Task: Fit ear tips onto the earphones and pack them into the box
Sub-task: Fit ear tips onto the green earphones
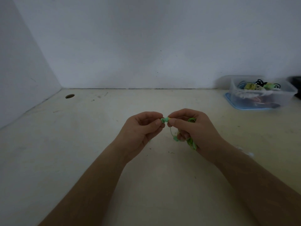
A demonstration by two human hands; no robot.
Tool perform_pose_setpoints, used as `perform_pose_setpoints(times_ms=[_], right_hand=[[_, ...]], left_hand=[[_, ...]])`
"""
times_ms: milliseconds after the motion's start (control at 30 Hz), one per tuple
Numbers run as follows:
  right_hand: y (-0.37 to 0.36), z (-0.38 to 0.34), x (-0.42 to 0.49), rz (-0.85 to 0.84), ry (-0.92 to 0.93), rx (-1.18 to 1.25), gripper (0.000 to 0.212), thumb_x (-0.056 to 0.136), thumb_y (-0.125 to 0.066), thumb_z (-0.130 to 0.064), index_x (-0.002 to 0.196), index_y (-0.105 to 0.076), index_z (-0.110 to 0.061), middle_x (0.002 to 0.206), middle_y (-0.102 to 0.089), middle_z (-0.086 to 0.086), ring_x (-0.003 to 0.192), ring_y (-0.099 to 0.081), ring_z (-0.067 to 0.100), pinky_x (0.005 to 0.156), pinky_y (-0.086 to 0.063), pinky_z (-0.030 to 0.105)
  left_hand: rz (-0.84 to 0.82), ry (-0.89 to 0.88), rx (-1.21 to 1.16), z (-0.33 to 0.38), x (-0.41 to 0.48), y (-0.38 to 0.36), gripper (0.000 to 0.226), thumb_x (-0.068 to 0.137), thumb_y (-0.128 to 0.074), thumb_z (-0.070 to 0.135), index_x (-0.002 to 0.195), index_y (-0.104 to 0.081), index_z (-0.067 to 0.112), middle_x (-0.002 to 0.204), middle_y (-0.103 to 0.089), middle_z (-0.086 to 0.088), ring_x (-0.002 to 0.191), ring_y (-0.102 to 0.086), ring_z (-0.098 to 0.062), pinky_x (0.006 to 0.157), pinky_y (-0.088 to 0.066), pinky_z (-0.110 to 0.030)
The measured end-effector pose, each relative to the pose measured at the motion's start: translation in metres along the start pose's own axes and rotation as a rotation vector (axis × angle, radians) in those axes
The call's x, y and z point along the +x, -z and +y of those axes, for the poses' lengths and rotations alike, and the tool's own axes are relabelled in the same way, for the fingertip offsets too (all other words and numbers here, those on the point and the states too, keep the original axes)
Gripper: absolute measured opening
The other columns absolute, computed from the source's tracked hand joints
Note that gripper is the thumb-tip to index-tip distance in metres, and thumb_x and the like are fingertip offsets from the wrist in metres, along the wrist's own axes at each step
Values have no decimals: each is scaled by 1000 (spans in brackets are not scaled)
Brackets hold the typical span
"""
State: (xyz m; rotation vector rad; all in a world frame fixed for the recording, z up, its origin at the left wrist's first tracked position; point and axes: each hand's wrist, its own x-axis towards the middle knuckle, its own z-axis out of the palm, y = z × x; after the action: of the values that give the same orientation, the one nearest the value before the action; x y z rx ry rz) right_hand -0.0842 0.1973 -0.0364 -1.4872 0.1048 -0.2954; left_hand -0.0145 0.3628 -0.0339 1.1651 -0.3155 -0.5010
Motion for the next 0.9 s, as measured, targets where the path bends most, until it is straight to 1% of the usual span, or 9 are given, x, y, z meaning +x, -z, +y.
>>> perform_pose_setpoints(times_ms=[67,167,300,600,767,900], right_hand=[[0,0,0,4,-3,10,6,86,-70,-2,91,-73,-3,77,-71,13,45,-48,7,52,-45,30],[1,0,0,4,-4,18,6,86,-71,-2,91,-73,-3,77,-70,14,45,-45,9,54,-46,32],[1,-1,0,18,10,-21,7,85,-71,-3,92,-73,-1,78,-70,16,46,-50,4,55,-49,31],[2,-2,-1,7,25,-91,6,86,-72,-5,91,-74,-4,79,-71,16,47,-51,3,57,-50,30],[4,-5,-1,-52,-12,-82,6,85,-71,-4,90,-75,-4,73,-69,12,45,-47,7,61,-50,34],[7,-6,-1,-106,-40,-71,6,86,-69,-2,90,-74,-3,57,-61,-2,44,-43,8,64,-49,36]], left_hand=[[-1,-2,-17,0,0,-1,18,74,-64,-3,90,-71,2,84,-74,-12,74,-72,-16,69,-57,-19],[0,-2,-38,-1,1,-1,17,71,-65,-2,84,-75,5,84,-74,-12,74,-72,-17,69,-58,-20],[-10,6,-24,-2,1,0,17,70,-67,-1,83,-75,5,84,-74,-13,75,-73,-18,69,-58,-20],[-20,17,7,0,-1,0,18,73,-65,-1,82,-78,6,87,-75,-16,79,-74,-20,70,-58,-20],[-72,24,29,2,-2,2,18,73,-64,-2,80,-78,9,84,-74,-15,77,-74,-19,69,-58,-20],[-114,36,37,2,-3,2,19,74,-64,-2,82,-78,9,86,-74,-15,78,-74,-20,69,-58,-20]])
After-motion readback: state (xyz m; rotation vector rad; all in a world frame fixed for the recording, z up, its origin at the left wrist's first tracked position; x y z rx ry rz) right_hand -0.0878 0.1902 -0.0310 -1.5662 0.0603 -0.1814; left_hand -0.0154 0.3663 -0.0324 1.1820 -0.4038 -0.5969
